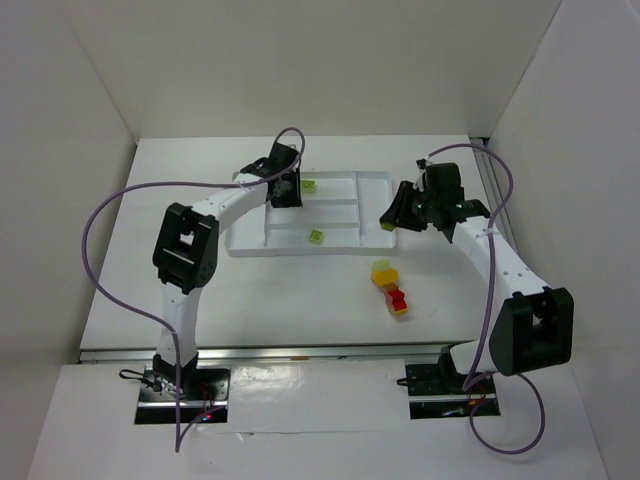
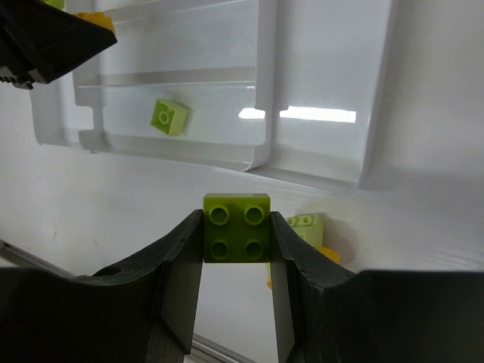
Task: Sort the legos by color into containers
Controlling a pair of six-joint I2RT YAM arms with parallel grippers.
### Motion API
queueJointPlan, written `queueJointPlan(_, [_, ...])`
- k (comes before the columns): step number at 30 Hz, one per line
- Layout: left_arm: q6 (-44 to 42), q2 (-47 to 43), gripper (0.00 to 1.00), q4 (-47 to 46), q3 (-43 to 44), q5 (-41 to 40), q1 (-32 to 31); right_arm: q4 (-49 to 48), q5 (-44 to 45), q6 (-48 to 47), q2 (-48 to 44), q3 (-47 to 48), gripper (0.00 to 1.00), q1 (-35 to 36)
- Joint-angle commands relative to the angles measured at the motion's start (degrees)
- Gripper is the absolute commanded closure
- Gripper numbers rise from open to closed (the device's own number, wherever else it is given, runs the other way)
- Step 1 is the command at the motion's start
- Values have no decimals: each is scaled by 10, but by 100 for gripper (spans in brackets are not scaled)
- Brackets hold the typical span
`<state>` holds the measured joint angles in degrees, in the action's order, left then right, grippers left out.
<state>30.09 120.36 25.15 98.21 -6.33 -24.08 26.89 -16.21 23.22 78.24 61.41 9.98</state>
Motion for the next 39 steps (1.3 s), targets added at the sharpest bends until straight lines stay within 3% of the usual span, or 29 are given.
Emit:
queueJointPlan(1, [4, 15, 100, 10, 27, 8, 3, 7, 14, -6, 2, 24, 76, 5])
queueJointPlan(2, [10, 15, 100, 3, 13, 3, 3, 7, 14, -6, 2, 24, 76, 5])
queueJointPlan(4, [10, 15, 89, 3, 8, 3, 3, 7, 20, -6, 2, 24, 76, 5])
queueJointPlan(6, [10, 15, 52, -3, 1, 8, 3, 7, 20, -6, 2, 24, 76, 5])
queueJointPlan(8, [10, 15, 38, -3, -5, 8, 3, 7, 20, -6, 2, 24, 76, 5])
queueJointPlan(9, [10, 8, 26, -3, -5, 8, -3, 7, 20, -6, 2, 24, 76, 5])
queueJointPlan(14, [4, -28, 10, -9, -17, 3, -14, 2, 14, -6, 7, 24, 76, 5])
queueJointPlan(17, [-2, -59, 5, -4, -17, -4, -21, -3, 9, -6, 12, 32, 76, 5])
queueJointPlan(20, [-2, -104, 5, 10, -23, -4, -21, -10, 2, -6, 17, 47, 75, 18])
queueJointPlan(23, [12, -175, 8, 34, -28, -55, -16, -38, -4, 0, 52, 72, 74, 63])
queueJointPlan(31, [49, -348, 5, 48, -102, -47, 102, -153, 15, 19, 267, 236, 74, 202])
queueJointPlan(39, [49, -473, 6, 60, -189, -47, 141, -221, -10, 13, 479, 454, 74, 281])
